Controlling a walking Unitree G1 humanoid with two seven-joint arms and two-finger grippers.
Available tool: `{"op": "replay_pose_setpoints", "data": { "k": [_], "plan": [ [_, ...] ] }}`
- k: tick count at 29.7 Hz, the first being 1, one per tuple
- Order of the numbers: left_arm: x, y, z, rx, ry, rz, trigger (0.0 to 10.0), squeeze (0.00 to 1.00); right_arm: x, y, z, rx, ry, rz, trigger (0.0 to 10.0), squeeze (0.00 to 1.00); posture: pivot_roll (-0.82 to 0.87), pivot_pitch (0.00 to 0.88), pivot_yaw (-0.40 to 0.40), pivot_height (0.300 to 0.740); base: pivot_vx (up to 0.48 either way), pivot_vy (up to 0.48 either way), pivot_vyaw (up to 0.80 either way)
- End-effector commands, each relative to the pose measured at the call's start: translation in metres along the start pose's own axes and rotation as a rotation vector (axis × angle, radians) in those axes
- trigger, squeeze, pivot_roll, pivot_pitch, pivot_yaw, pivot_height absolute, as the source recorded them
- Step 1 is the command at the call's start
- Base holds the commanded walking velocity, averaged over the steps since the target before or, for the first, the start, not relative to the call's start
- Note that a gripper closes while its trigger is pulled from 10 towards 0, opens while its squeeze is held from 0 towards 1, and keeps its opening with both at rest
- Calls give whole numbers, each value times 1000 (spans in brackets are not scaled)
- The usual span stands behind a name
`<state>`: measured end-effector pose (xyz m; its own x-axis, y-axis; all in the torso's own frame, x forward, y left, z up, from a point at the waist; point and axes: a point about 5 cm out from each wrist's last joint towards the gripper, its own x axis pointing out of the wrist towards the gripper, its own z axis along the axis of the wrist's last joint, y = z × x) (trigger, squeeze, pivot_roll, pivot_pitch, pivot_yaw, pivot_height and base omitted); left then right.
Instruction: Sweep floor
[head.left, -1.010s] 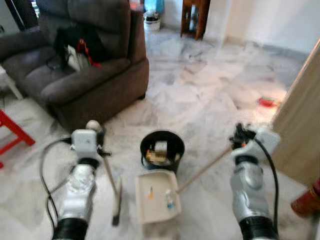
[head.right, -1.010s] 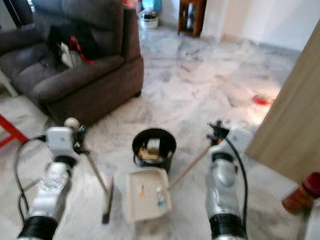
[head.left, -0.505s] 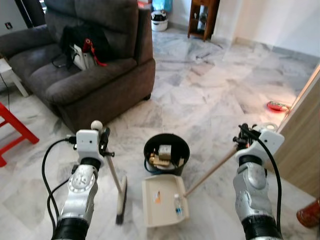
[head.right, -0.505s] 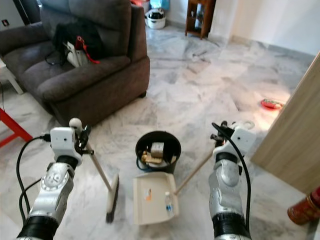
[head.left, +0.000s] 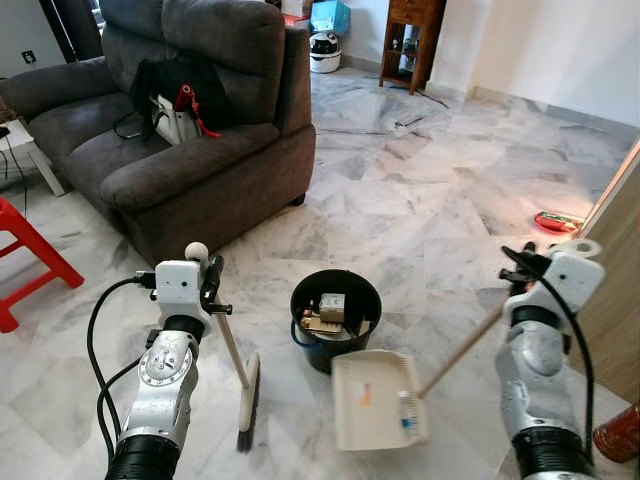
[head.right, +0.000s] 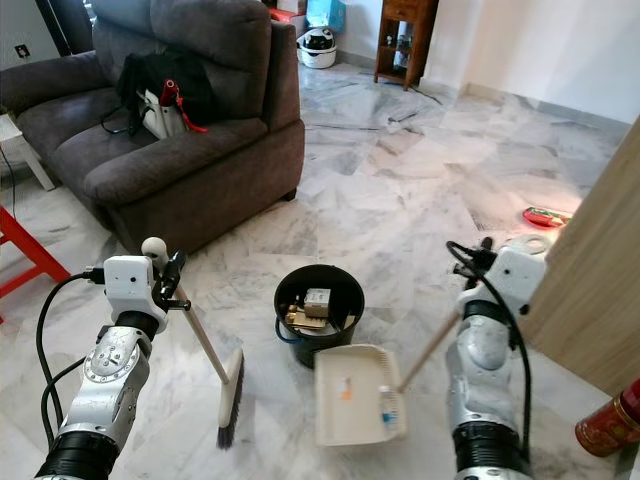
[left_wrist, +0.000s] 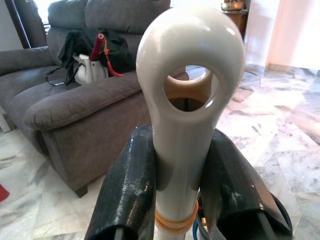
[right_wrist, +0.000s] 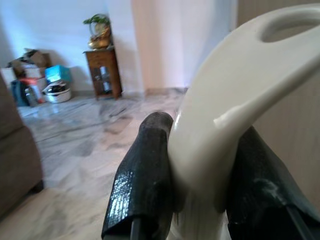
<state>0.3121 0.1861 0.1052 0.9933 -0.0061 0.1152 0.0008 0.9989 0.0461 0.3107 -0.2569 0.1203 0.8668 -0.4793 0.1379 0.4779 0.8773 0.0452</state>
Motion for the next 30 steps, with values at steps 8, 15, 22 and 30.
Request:
{"op": "replay_pose_setpoints", "data": {
  "k": [8, 15, 22, 30],
  "plan": [
    [4, 0, 11, 6, -49, -9, 10000, 0, 18, -15, 37, -21, -136, -177, 10000, 0, -51, 0, 14, 740, 0, 0, 0],
    [4, 0, 11, 6, -49, -9, 10000, 0, 21, -29, 37, 24, -105, -341, 10000, 0, -48, 0, 14, 740, 0, 0, 0],
    [4, 0, 11, 3, -48, -12, 10000, 0, 18, -34, 46, 38, -145, -450, 10000, 0, -48, 0, 15, 740, 0, 0, 0],
    [3, -1, 11, -1, -47, -14, 10000, 0, 12, -40, 39, 208, -64, -613, 10000, 0, -45, 0, 15, 740, 0, 0, 0]
  ]
}}
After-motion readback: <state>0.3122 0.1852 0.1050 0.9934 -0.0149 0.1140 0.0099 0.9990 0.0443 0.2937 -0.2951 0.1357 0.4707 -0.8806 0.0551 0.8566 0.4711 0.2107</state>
